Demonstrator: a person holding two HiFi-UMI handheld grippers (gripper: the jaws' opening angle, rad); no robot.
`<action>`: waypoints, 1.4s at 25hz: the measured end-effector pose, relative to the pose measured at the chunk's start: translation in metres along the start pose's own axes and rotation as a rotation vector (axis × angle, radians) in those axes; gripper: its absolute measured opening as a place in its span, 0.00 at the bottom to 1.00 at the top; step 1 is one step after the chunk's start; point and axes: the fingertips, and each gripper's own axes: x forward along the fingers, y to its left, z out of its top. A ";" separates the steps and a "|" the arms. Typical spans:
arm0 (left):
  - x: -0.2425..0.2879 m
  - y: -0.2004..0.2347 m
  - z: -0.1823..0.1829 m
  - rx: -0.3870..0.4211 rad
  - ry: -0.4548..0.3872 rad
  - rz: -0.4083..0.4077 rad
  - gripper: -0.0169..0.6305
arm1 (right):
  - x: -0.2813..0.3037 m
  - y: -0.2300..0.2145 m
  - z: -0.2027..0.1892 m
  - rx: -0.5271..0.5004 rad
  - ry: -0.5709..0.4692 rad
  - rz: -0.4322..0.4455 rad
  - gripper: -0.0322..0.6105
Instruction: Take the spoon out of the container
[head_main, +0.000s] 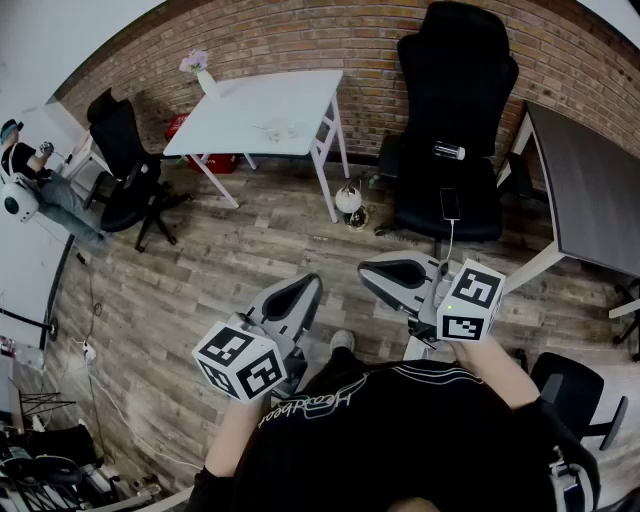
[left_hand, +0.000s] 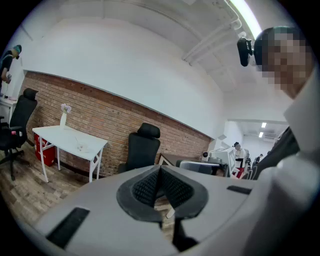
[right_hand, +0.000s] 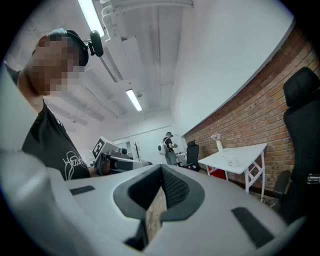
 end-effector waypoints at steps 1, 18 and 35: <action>0.000 0.001 0.000 -0.002 0.001 0.001 0.03 | 0.001 -0.001 0.000 0.001 0.001 -0.002 0.05; 0.027 0.115 0.017 -0.065 -0.045 0.006 0.03 | 0.083 -0.079 0.001 -0.038 0.045 -0.024 0.05; 0.112 0.399 0.152 -0.150 -0.061 0.032 0.03 | 0.297 -0.304 0.078 -0.028 0.071 -0.079 0.05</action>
